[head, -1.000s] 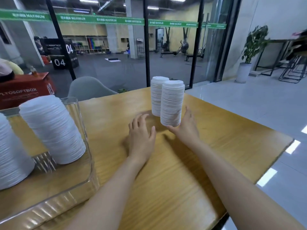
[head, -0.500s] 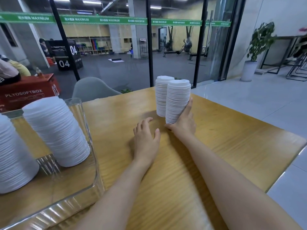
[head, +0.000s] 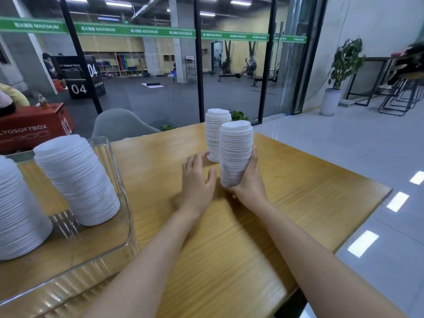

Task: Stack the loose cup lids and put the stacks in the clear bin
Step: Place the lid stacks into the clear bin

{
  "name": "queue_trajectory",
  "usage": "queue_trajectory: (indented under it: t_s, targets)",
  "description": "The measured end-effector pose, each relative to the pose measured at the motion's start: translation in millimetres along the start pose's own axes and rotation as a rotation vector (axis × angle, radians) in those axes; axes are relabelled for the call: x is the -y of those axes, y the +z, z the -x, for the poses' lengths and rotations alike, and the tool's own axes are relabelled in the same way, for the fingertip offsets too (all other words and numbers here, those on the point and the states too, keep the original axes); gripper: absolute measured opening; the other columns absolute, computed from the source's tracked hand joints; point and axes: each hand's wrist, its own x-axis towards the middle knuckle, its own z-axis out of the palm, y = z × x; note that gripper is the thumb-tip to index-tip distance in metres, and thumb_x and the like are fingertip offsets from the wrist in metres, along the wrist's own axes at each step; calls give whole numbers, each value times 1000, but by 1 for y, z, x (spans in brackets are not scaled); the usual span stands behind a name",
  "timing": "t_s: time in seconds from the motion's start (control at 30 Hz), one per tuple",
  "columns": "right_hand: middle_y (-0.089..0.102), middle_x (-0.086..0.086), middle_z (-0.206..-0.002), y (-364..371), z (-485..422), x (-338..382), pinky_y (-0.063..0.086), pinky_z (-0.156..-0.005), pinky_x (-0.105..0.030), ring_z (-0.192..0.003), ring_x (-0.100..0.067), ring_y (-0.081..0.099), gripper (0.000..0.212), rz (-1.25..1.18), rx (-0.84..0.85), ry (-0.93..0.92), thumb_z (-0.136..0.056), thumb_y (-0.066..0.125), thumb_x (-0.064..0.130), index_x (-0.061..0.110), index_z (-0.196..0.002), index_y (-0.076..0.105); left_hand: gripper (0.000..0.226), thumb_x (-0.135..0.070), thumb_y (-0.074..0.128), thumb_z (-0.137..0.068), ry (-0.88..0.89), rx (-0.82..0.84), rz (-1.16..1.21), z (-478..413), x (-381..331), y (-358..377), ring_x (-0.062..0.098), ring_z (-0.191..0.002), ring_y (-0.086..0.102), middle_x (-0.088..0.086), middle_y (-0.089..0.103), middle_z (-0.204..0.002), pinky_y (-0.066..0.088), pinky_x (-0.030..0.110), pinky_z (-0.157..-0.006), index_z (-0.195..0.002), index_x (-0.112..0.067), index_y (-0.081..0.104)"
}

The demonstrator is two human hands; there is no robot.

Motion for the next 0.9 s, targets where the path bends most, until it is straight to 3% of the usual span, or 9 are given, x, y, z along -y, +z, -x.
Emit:
queue_trajectory:
  t_s: [0.1, 0.2, 0.27, 0.43, 0.57, 0.7, 0.9]
  targets:
    - [38, -6, -144, -9, 21, 0, 47, -96, -43, -123, -19, 44, 134, -35, 44, -31, -67, 86, 21, 24, -155, -15, 45, -34, 42, -90, 165, -6, 31, -14, -38, -9, 16, -120, 45, 2, 56, -130, 24, 13, -102, -128, -12, 53]
    - [39, 6, -134, -17, 41, 3, 50, -92, -42, -115, -12, 45, 130, -75, 59, -80, -67, 85, 18, 25, -155, -11, 49, -36, 40, -91, 286, 103, -64, -26, -57, -9, 25, -127, 43, 4, 51, -138, 28, 32, -108, -134, -16, 52]
    - [40, 10, -130, -20, 51, 4, 53, -88, -47, -113, -17, 51, 129, -85, 61, -94, -63, 83, 16, 28, -154, -7, 51, -42, 37, -91, 276, 185, -108, -26, -60, -10, 26, -125, 43, 2, 52, -137, 30, 35, -107, -134, -19, 53]
    - [49, -8, -128, -24, 67, 12, 57, -79, -50, -107, -26, 56, 132, -106, 66, -56, -48, 79, 35, 40, -153, 0, 43, -34, 46, -92, 236, 215, -97, -16, -66, -24, 24, -122, 41, 2, 55, -133, 23, 21, -98, -131, -19, 56]
    - [48, -6, -129, -29, 78, 26, 55, -83, -51, -112, -26, 53, 134, -98, 86, -86, -50, 85, 30, 39, -153, -1, 41, -35, 47, -94, 241, 230, -128, -11, -76, -40, 26, -122, 41, 3, 56, -131, 23, 21, -97, -131, -20, 56]
    - [45, -3, -131, -45, 88, 54, 52, -88, -43, -114, -21, 49, 134, -118, 102, -152, -56, 91, 14, 33, -153, 2, 36, -26, 53, -99, 248, 196, -132, -12, -95, -72, 27, -120, 40, 5, 54, -133, 29, 30, -100, -134, -19, 54]
    - [45, 3, -126, -60, 120, 107, 51, -73, -29, -104, -16, 48, 125, -140, 123, -275, -60, 90, 10, 27, -152, 7, 37, -32, 49, -101, 273, 168, -183, -3, -117, -131, 23, -121, 38, 3, 54, -131, 28, 30, -95, -136, -22, 52]
